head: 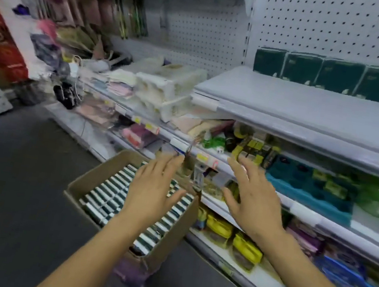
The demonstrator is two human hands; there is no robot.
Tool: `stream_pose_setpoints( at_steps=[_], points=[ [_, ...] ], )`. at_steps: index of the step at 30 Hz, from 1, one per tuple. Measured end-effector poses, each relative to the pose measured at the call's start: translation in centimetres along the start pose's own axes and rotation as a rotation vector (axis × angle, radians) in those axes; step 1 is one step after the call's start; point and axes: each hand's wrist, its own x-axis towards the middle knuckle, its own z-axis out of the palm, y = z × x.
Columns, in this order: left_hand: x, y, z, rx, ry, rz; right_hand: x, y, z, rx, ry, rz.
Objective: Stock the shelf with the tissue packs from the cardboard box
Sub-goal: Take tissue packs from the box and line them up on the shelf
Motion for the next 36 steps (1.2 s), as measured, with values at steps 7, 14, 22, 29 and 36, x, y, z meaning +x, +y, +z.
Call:
stream_pose_setpoints(
  at_steps=[7,14,22,29,36],
  points=[
    [-4.3,-10.9,1.9,-0.011,-0.136,-0.203,1.7,-6.3,7.6,0.056,-0.180,-0.056],
    [-3.0,-18.8,6.3,-0.099,-0.283,-0.330,6.2,-8.1,15.7,0.089,-0.374,-0.084],
    [2.4,-27.8,14.0,-0.153,-0.473,-0.508,14.8,-9.2,27.4,0.112,-0.582,-0.144],
    [4.9,-34.4,20.0,-0.203,-0.595,-0.569,20.4,-9.7,35.7,0.030,-0.758,-0.186],
    [5.9,-39.8,25.3,-0.264,-0.689,-0.488,23.5,-10.9,43.1,-0.009,-0.818,-0.123]
  ],
)
